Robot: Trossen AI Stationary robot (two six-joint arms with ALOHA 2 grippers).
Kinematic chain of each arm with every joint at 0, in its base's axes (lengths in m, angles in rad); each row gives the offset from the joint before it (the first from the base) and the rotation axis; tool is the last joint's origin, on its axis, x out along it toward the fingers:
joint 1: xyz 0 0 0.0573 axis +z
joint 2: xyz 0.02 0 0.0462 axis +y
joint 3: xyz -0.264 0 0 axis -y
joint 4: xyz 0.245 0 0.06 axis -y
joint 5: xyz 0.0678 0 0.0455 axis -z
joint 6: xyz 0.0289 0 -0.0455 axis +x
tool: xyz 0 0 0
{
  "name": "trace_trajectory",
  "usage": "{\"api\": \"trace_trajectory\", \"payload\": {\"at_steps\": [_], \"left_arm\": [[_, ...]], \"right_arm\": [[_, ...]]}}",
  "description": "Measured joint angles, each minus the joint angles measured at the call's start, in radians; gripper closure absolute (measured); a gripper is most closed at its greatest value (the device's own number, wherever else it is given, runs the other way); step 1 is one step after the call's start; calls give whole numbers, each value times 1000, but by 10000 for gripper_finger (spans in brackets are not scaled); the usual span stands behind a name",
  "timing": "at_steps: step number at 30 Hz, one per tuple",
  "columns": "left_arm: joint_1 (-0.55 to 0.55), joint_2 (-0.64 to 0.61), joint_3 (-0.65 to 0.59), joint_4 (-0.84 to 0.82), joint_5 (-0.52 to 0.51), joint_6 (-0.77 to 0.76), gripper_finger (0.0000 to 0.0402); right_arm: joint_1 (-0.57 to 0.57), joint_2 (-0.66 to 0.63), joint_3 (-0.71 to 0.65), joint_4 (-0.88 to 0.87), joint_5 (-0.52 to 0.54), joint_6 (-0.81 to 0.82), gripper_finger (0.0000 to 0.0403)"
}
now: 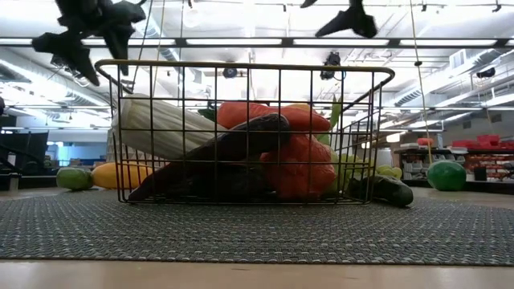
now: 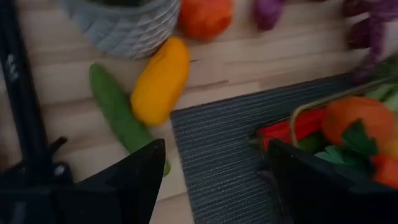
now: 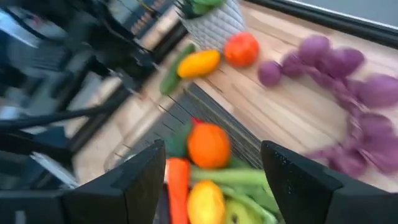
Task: Build produce basket
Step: Put the green cucumber into the gold wire basket
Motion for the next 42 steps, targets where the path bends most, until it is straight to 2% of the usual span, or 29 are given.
{"api": "trace_trajectory", "payload": {"at_steps": [5,17,27,35,42], "left_arm": [[21,27,-1,-18,13,-39,114],[108,141,-1,-52,156,-48,114],[217,208,-1,-50,246,-39,114],[331,264,0,-11,275,49,114],[400,375,-4,-21,307,144,114]], "right_arm": [[-82,0,0,96,-144,-95,135],[-229,0,0,125,-323,-297,135],[-329,0,0,158,-410,-410,135],[-383,0,0,161,-459,-425,135],[-401,0,0,160,-461,-432,135]]}}
